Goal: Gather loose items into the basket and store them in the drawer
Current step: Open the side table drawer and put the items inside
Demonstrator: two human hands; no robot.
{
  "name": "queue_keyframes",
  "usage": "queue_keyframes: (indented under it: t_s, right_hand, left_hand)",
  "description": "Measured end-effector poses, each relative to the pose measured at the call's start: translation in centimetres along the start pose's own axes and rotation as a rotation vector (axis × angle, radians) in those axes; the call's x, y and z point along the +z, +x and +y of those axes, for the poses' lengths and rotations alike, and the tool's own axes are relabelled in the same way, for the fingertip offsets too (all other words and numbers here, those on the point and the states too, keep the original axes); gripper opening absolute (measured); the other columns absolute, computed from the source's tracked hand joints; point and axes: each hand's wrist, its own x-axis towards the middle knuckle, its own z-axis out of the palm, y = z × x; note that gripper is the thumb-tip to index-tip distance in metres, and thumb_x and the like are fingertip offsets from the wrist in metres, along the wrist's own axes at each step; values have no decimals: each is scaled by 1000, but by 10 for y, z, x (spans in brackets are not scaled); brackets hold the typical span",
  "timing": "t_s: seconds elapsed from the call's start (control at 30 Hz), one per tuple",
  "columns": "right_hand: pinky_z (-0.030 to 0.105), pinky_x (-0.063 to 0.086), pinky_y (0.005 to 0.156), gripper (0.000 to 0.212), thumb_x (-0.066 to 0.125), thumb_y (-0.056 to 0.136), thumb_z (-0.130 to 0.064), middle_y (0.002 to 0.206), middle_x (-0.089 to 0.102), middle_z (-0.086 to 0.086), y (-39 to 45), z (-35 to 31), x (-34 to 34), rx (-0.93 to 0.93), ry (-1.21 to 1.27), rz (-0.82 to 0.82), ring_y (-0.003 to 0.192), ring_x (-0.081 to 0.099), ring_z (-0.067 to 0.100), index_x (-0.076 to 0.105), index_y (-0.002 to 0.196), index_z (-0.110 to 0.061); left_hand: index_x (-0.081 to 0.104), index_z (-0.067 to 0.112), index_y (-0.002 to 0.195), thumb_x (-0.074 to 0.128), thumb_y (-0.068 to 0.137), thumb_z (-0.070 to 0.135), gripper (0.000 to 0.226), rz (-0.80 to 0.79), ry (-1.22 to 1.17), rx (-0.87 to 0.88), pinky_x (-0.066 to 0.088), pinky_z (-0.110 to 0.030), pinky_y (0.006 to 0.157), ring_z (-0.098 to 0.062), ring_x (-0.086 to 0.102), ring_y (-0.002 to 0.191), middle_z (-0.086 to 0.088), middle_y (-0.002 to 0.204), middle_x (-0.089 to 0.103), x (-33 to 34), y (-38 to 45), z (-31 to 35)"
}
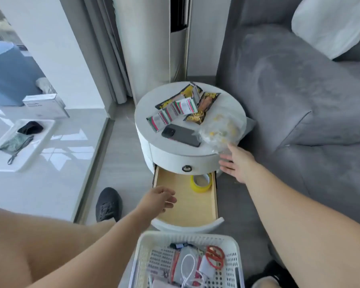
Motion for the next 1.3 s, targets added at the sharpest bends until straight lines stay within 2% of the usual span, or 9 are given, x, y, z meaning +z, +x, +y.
queue_keyframes:
  t_s: [0.17,0.27,0.47,0.67,0.73,0.97,1.1,1.2,1.3]
  right_hand:
    - [36,62,71,27,53,103,-42,92,73,4,-29,79,-21,33,-55,177,76,72,23,66,108,-20]
    - [39,53,62,25,52,88,-35,76,66,10,-53,157,-39,-31,-432,235,62,63,30,64,74,-17]
    - [28,45,58,32,54,95,-22,63,69,7,-109,272,-36,142,-1060,-334,57,63,24,71,76,-5]
    - [33,48,80,30,50,105,-26,115,66,9,-134,330,-11,190,-1545,-673,102,64,30,68,119,-5]
    - [39,56,86,26,54,98,-21,109,68,7,-134,347,-16,223,-1649,-691,103,67,31,68,115,-8]
    - [41,53,97,43,64,99,-31,121,64,7,-121,349,-11,366,-1675,-856,110,63,29,63,134,-8]
    - [40,40,87,20,50,103,-29,90,48,6,-138,357,-5,427,-1657,-818,91,52,26,57,106,-11]
    - [35,46,84,48,51,99,-50,111,64,5,-145,341,9,345,-1358,-703,97,61,23,65,130,-16]
    - [38,61,83,36,70,92,-39,113,71,4,-140,295,31,306,-1069,-756,103,72,24,76,120,-17]
  left_hand:
    - [67,9,121,55,106,22,23,-339,302,-223,58,-30,78,-21,74,96,-8,115,75,1,-15,-74]
    - [67,5,120,51,107,14,23,-508,641,-228,61,-33,87,-23,73,108,-12,124,73,12,-23,-100]
    - [67,5,129,48,105,16,33,-492,1053,-262,54,-34,94,-21,62,97,-7,116,69,44,-47,-171]
    - [55,15,142,45,100,17,43,-594,1261,-215,51,-40,102,-29,61,122,-10,139,61,64,-63,-218]
    - [48,19,149,46,100,19,49,-613,1276,-181,49,-42,105,-30,58,128,-8,146,57,69,-62,-218]
    - [52,23,146,54,101,20,45,-493,1112,-169,47,-38,107,-26,58,129,-4,145,59,59,-44,-211]
    - [56,27,143,48,102,19,42,-446,1035,-196,45,-36,106,-24,56,131,-2,146,58,48,-46,-207]
    - [60,26,138,54,102,22,37,-393,928,-222,48,-34,101,-23,59,124,-1,140,61,40,-45,-204]
    - [66,14,114,50,102,25,23,-237,564,-298,46,-33,83,-20,61,95,-5,114,65,33,-40,-187]
